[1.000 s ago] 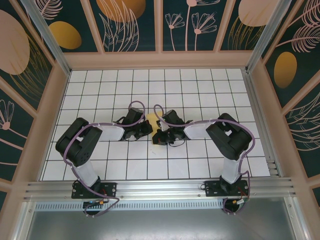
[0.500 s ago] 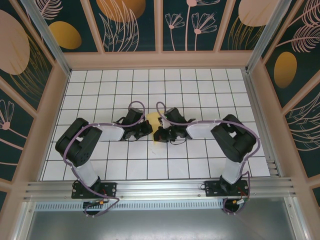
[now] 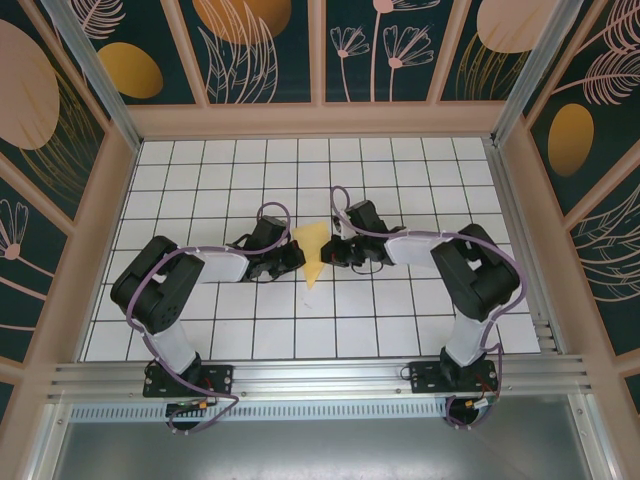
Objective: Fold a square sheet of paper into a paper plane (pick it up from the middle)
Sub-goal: Third fold the triangle at the center of the table.
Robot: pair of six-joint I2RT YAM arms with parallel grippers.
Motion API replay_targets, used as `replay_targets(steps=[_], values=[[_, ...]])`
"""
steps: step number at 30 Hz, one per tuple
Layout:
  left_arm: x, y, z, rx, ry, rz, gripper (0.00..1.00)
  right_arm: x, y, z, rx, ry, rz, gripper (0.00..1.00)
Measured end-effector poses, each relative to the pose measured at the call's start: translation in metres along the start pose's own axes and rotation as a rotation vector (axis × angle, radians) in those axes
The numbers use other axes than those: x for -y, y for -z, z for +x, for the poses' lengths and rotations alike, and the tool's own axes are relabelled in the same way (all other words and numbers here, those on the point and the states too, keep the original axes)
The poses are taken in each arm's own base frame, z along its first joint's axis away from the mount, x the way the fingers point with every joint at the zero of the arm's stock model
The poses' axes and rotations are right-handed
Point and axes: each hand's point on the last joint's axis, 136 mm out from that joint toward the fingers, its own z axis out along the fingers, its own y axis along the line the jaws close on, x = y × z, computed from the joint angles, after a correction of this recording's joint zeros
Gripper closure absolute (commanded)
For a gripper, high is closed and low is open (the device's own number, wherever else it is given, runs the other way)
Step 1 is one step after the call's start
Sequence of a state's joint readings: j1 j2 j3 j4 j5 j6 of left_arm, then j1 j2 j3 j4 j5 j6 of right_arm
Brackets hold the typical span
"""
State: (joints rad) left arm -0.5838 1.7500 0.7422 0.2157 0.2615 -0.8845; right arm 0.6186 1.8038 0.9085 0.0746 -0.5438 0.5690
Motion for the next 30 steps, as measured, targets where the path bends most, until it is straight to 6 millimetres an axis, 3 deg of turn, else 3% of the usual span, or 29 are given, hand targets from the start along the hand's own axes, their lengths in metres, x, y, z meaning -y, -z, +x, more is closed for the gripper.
replay_targets(steps=[16, 22, 30], values=[[-0.001, 0.001, -0.002, 0.008, 0.001, -0.013, 1.00, 0.018, -0.016, 0.000, -0.034, -0.022, 0.025, 0.97], [-0.003, 0.007, -0.003, 0.018, -0.009, -0.033, 0.90, 0.017, -0.017, -0.001, -0.034, -0.022, 0.025, 0.97], [0.035, 0.039, -0.011, 0.067, -0.050, 0.097, 0.81, 0.016, -0.017, -0.001, -0.035, -0.020, 0.025, 0.97]])
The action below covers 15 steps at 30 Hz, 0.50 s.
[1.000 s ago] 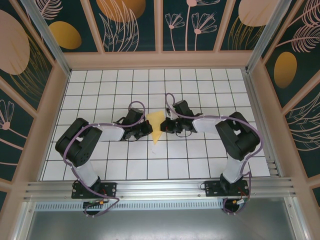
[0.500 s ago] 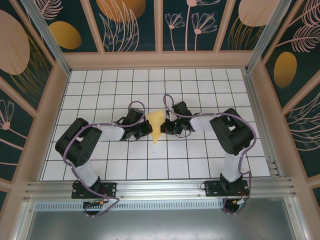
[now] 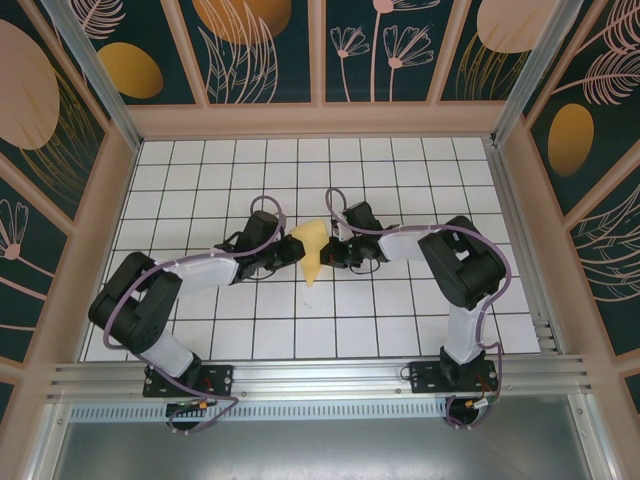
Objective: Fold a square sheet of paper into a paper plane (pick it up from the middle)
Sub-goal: Third fold the triangle at the center of the table.
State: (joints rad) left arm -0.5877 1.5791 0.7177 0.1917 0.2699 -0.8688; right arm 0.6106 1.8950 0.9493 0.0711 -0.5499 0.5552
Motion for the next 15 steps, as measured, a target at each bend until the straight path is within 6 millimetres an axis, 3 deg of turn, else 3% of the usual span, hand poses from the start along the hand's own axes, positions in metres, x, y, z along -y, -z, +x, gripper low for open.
replay_targets(steps=[5, 10, 15], values=[[0.010, 0.000, 0.017, -0.032, -0.013, 0.047, 0.85, -0.001, 0.000, 0.000, 0.000, 0.001, 0.000, 0.97], [0.006, -0.007, 0.046, -0.109, -0.008, 0.046, 0.90, -0.001, 0.000, -0.001, 0.000, 0.001, 0.004, 0.97], [-0.003, -0.015, 0.060, -0.153, 0.001, 0.022, 0.92, -0.002, 0.000, -0.001, 0.000, 0.002, 0.006, 0.97]])
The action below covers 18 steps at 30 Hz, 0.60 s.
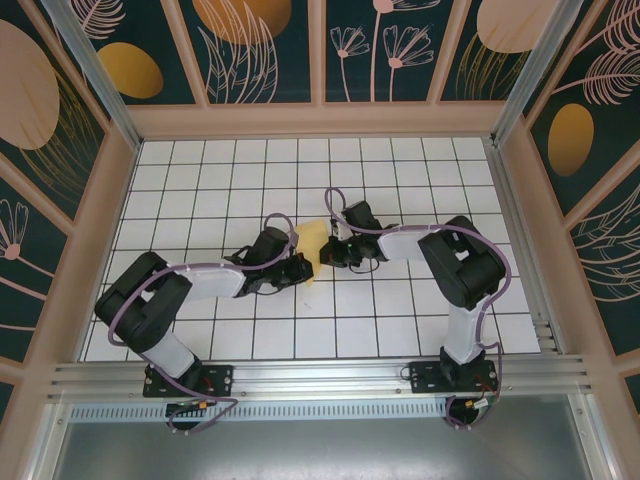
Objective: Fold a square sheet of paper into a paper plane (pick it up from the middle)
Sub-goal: Third fold the triangle at the center of the table.
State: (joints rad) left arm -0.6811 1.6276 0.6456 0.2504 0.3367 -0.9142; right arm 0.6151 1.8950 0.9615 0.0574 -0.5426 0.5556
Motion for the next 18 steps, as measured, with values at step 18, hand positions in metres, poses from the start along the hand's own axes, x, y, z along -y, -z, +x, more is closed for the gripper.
replay_targets(steps=[18], values=[[-0.022, -0.006, 0.003, 0.000, 0.022, -0.087, 0.97, -0.018, 0.000, 0.006, -0.009, 0.038, -0.020, 0.96]])
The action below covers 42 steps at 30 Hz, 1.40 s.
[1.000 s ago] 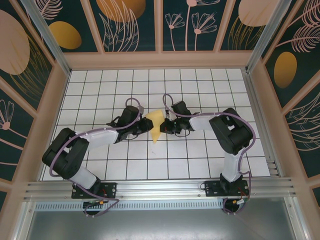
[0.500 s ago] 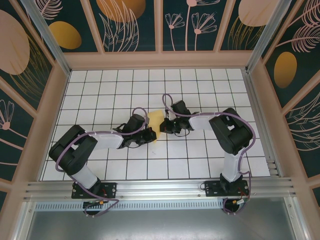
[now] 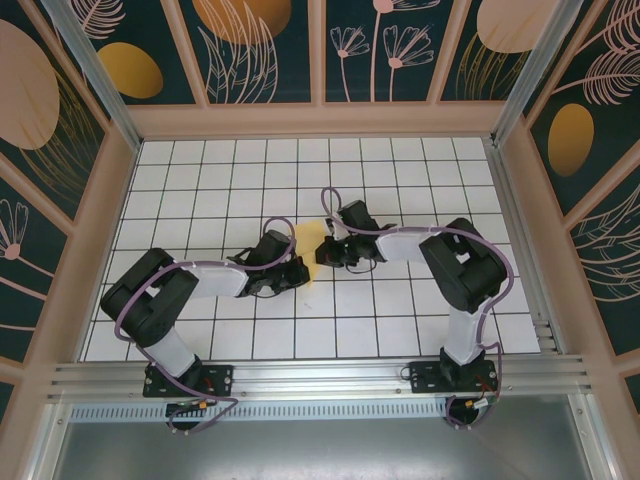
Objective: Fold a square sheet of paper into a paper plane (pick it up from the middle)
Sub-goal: Third fold the triangle at the center of the table.
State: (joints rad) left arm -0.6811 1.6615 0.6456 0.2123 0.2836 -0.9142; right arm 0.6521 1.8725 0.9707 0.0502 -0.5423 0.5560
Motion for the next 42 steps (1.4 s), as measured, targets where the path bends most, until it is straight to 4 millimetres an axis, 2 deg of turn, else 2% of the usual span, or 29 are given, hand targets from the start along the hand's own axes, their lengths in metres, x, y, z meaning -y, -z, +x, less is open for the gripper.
replay_targets(steps=[8, 15, 21, 24, 28, 31, 42], values=[[0.000, 0.000, 0.000, 0.002, -0.001, -0.003, 0.99, -0.005, -0.005, 0.011, -0.026, 0.010, 0.000, 0.96], [0.000, 0.000, 0.000, 0.003, -0.001, -0.005, 1.00, 0.003, -0.012, 0.013, -0.045, -0.007, 0.019, 0.97], [0.000, 0.002, -0.001, 0.009, -0.002, -0.006, 0.95, 0.003, -0.013, 0.011, -0.052, -0.012, 0.025, 0.97], [0.005, 0.007, -0.001, 0.014, -0.004, 0.019, 0.89, 0.002, -0.013, 0.011, -0.053, -0.013, 0.033, 0.97], [0.019, 0.013, -0.002, 0.022, -0.007, 0.085, 0.88, 0.003, -0.013, 0.010, -0.052, -0.012, 0.040, 0.97], [0.022, 0.013, -0.001, 0.018, -0.005, 0.107, 0.89, 0.002, -0.013, 0.010, -0.050, -0.012, 0.041, 0.97], [0.002, 0.000, 0.009, -0.022, 0.024, 0.047, 0.92, 0.002, -0.013, 0.009, -0.051, -0.012, 0.040, 0.97]])
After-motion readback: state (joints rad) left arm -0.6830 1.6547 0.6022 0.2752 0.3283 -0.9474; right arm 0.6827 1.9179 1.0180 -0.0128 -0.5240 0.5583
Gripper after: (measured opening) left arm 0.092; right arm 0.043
